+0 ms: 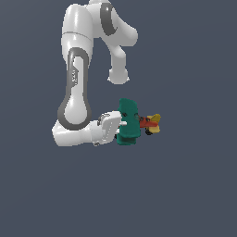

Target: Pick up the object and move it to a goal position.

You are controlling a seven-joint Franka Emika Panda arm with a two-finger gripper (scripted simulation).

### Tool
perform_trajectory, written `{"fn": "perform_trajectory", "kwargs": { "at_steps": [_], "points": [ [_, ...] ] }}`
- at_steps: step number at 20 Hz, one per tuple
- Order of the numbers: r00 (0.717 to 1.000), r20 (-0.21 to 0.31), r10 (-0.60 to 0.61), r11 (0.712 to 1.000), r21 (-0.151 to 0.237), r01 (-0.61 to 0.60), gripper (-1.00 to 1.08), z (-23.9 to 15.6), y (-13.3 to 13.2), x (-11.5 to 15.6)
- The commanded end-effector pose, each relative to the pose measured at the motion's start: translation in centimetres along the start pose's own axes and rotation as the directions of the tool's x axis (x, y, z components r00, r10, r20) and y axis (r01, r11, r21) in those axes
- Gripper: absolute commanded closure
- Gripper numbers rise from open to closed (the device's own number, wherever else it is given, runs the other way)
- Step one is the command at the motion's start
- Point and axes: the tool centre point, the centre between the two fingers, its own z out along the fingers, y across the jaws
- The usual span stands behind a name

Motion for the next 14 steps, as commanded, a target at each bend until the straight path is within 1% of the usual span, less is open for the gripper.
{"fn": "perform_trajectory", "kwargs": {
  "at_steps": [1,9,14],
  "points": [
    [1.0,0.0,0.0,1.0,0.0,0.0,1.08,0.07,0.0,0.01],
    [1.0,0.0,-0.001,1.0,0.0,0.001,1.08,0.0,0.0,0.0],
    [0.999,0.004,-0.036,0.999,0.0,0.036,1.08,-0.31,-0.24,0.26]
  ]
}}
